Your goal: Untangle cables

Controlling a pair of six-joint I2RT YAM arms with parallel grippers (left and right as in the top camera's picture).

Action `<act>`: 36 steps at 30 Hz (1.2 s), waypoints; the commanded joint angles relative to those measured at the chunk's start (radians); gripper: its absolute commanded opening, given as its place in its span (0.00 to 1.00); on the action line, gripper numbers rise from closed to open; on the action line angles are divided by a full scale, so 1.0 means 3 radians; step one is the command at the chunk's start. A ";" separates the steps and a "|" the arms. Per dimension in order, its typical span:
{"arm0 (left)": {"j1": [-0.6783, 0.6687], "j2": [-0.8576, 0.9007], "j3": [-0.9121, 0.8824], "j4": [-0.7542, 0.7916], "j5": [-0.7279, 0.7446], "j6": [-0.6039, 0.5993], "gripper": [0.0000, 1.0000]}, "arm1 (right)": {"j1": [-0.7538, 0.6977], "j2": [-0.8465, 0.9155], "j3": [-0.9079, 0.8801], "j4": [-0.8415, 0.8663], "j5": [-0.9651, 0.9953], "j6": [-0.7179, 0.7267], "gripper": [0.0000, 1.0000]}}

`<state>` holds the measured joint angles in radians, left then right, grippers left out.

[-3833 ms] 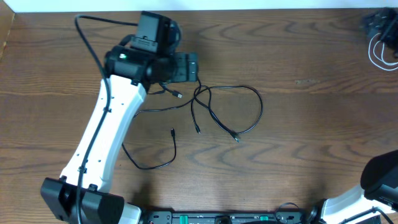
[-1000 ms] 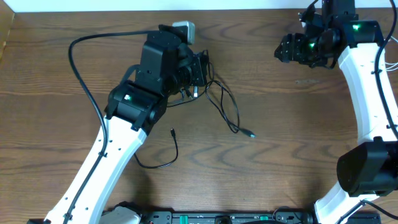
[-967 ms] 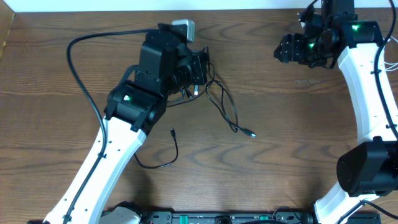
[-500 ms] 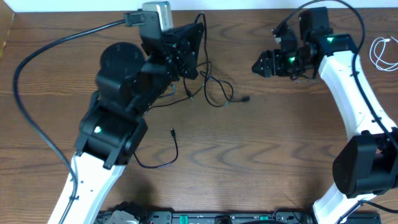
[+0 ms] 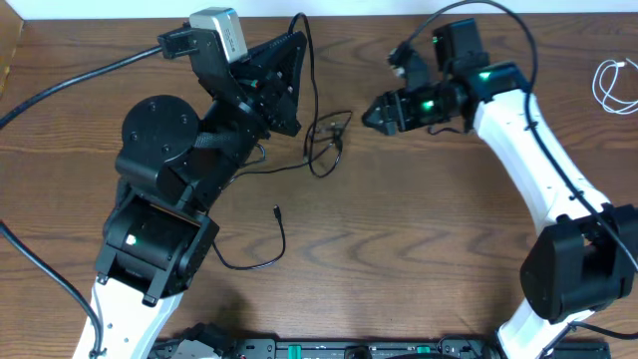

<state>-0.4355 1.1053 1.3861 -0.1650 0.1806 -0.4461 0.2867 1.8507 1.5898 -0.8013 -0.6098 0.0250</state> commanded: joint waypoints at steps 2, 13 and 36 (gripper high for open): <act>0.0010 -0.0020 0.0028 0.0008 -0.0058 -0.0015 0.07 | 0.0126 0.0028 -0.0223 0.0261 -0.0228 -0.0092 0.72; 0.0010 -0.0020 0.0028 0.0006 -0.0058 -0.0015 0.07 | 0.0312 0.0028 -0.0501 0.0689 -0.0432 -0.0314 0.74; 0.0010 -0.0099 0.0028 -0.0069 -0.0056 -0.0155 0.08 | 0.0525 0.0595 -0.0744 0.2997 0.2131 0.1335 0.49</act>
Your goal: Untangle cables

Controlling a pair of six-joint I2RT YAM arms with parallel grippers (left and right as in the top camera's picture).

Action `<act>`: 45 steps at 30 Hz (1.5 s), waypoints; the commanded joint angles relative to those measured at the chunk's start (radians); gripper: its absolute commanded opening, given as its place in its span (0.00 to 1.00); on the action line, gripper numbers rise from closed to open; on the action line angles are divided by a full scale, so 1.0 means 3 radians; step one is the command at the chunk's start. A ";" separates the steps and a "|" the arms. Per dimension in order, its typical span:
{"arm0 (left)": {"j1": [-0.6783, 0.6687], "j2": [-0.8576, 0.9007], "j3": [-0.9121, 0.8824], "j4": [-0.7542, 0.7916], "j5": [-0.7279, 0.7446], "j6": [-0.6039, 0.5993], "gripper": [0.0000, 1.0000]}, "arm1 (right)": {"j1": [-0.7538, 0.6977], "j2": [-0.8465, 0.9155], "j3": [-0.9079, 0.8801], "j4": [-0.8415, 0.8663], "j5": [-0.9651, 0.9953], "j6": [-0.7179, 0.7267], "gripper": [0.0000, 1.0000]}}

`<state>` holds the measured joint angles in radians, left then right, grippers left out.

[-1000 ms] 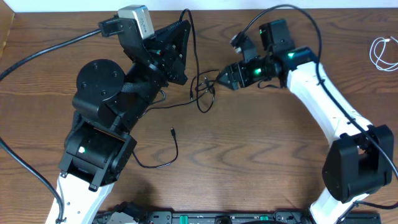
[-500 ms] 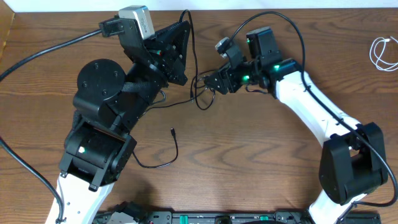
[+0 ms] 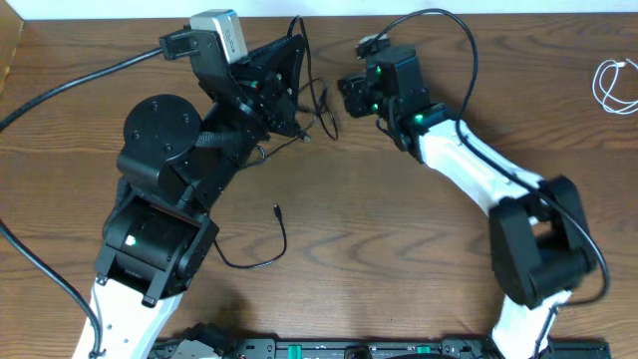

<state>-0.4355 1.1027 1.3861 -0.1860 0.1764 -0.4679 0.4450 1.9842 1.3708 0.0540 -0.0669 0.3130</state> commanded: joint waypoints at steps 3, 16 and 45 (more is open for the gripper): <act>0.0010 -0.0132 0.0028 -0.0051 -0.0042 -0.0081 0.07 | 0.0000 0.0215 -0.0014 0.0305 0.0150 0.0376 0.49; 0.0130 -0.0169 0.0028 -0.0486 -0.0017 -0.0117 0.08 | -0.0610 0.0118 -0.0013 -0.0498 -0.3683 -0.1275 0.65; 0.0178 -0.0182 0.0028 -0.0497 -0.0023 -0.0202 0.07 | -0.0128 0.0156 -0.0014 -0.0373 -0.1506 0.0060 0.01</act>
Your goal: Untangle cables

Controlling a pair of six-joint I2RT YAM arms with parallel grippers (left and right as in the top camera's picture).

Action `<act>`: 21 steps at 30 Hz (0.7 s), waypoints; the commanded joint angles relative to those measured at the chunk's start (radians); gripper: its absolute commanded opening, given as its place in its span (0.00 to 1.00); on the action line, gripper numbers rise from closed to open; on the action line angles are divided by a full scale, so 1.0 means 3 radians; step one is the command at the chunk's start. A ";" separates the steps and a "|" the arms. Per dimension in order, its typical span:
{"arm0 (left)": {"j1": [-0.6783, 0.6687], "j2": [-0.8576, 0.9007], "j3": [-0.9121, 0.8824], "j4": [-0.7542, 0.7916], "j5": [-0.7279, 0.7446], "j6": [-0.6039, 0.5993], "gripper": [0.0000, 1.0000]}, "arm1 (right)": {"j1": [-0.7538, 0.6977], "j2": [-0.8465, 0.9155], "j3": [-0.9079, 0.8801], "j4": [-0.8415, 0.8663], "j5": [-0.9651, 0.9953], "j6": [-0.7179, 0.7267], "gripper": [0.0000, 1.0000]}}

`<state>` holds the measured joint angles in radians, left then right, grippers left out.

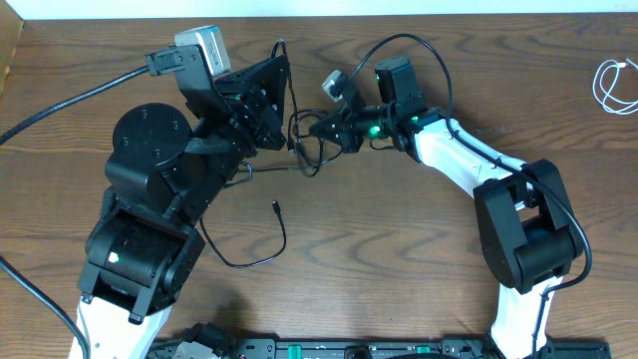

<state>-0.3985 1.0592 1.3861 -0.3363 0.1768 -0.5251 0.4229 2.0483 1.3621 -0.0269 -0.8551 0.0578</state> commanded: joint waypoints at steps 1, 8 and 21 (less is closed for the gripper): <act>0.0086 -0.0041 0.0028 0.0000 -0.0024 -0.0011 0.07 | -0.0076 -0.0057 0.0015 -0.0220 0.1415 0.1052 0.01; 0.0481 -0.0052 0.0028 -0.0092 -0.0050 0.0175 0.08 | -0.0276 -0.0142 0.0018 -0.1167 0.2847 0.1352 0.01; 0.1322 -0.0038 0.0028 -0.0561 -0.0539 0.0454 0.08 | -0.0930 -0.0449 0.0042 -0.1934 0.3699 0.1239 0.01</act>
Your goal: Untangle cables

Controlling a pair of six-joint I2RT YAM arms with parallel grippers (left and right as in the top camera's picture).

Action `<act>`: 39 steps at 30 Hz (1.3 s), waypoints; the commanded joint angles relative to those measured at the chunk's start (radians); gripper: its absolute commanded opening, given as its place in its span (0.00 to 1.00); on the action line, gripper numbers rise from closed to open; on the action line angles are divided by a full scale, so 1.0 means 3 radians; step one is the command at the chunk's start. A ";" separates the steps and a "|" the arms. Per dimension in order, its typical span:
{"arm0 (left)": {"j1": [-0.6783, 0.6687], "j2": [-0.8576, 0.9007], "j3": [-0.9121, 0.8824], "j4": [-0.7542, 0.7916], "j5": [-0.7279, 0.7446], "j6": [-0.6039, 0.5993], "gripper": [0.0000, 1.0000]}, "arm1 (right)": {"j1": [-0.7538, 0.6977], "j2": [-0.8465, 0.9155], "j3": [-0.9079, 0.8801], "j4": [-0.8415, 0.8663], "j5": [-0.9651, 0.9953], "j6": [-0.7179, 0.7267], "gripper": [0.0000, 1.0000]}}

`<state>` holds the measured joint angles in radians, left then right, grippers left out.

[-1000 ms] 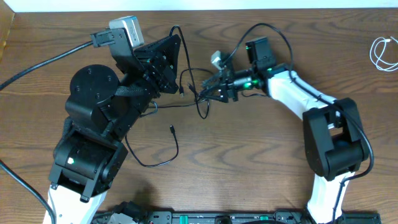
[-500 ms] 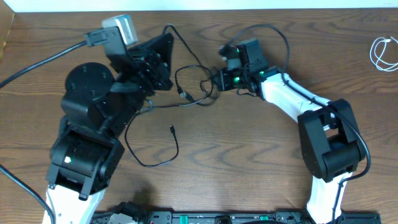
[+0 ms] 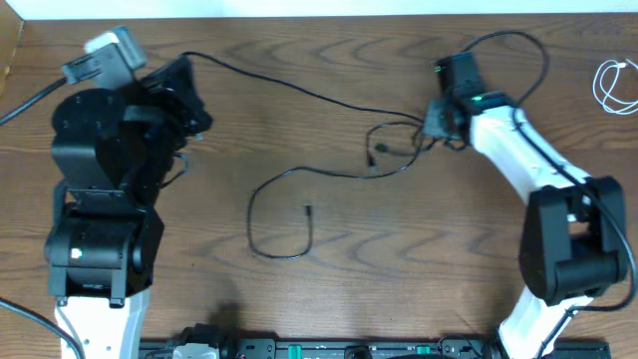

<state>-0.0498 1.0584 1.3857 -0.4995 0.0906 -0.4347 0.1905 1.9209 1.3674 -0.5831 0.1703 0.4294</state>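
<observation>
A thin black cable (image 3: 299,92) runs across the table from my left gripper (image 3: 187,82) at the far left to my right gripper (image 3: 431,122) right of centre. Each gripper looks shut on it. Just left of the right gripper a small knot of loops (image 3: 384,148) lies on the wood. From there the cable sags into a wide open loop (image 3: 261,234) that ends in a small plug (image 3: 309,210). The jaws themselves are mostly hidden by the arms' black housings.
A coiled white cable (image 3: 612,84) lies at the right edge of the table. The arms' own black supply cables arc over the right wrist (image 3: 508,40) and off the left edge (image 3: 25,105). The table's back edge (image 3: 319,17) is close behind both grippers.
The grippers were close together over a bunched tangle at top centre. Now the left is far to the left and the right is further right, with the cable drawn out long between them.
First the left gripper held the bunched cable at top centre while the right stood apart to the right. Then the right gripper was beside the left at the tangle, and stayed there. Now the two are wide apart and most of the cable lies spread out.
</observation>
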 commanded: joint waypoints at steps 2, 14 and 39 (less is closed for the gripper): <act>0.0268 -0.0020 0.0029 -0.0104 -0.0280 0.0154 0.07 | -0.0242 -0.0024 0.0024 -0.0127 0.0103 -0.0033 0.01; 0.0346 0.0379 0.0029 -0.0860 0.0434 0.0594 0.08 | -0.0273 -0.0181 0.0132 -0.0071 -0.2298 -0.0891 0.01; -0.0642 0.1287 0.0027 -0.0636 0.2118 0.1306 0.63 | 0.0093 -0.0669 0.0188 -0.0304 -0.2374 0.0146 0.01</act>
<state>-0.2028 1.4139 1.3861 -0.7288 0.6914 -0.0410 0.2005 1.7214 1.4109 -0.6281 -0.6502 0.3557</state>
